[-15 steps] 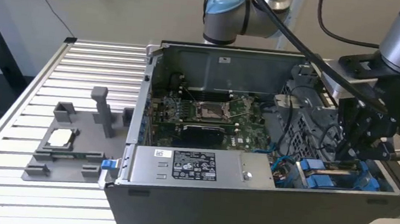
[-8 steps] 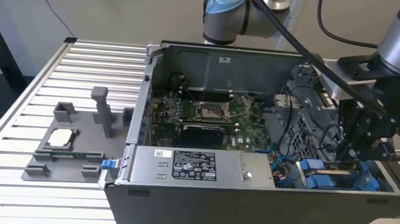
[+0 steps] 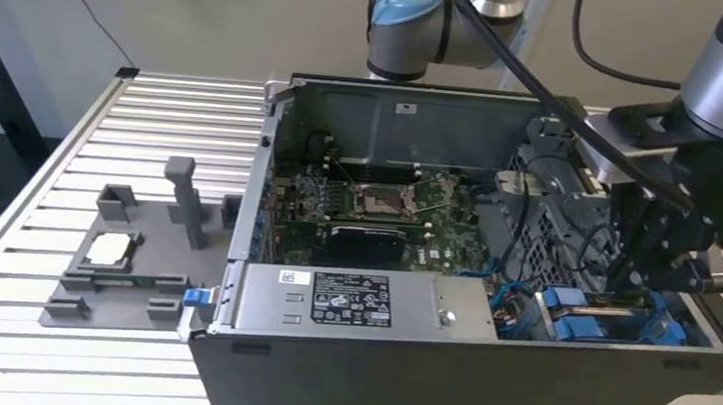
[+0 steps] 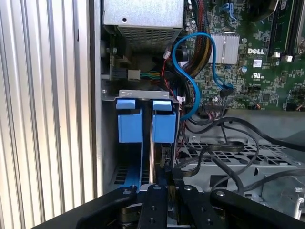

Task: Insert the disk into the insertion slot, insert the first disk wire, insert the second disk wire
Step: 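Insert the second disk wire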

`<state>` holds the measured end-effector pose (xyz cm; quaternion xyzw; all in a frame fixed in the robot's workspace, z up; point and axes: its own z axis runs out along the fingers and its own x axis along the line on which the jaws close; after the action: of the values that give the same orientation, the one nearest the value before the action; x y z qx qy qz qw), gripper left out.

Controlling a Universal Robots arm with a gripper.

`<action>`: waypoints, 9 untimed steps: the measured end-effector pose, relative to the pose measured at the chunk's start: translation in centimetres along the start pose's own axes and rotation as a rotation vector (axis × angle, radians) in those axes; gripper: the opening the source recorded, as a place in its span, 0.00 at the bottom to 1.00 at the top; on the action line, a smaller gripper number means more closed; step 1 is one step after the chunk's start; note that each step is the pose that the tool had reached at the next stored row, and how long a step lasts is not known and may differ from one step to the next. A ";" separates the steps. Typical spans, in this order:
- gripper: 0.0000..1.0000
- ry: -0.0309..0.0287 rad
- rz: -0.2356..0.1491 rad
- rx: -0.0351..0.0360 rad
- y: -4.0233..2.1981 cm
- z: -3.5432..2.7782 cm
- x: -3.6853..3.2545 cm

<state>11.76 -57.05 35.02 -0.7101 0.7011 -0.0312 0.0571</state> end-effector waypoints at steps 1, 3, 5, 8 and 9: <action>0.16 -0.0001 0.000 0.0002 0.00 0.04 0.00; 0.16 -0.0004 0.001 0.0007 0.01 0.13 0.00; 0.16 -0.0014 0.001 0.0013 0.02 0.20 0.01; 0.16 -0.0032 0.002 0.0017 0.04 0.32 0.01; 0.16 -0.0034 0.003 0.0017 0.04 0.35 0.01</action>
<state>11.76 -57.05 34.66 -0.7090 0.7020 -0.0305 0.0589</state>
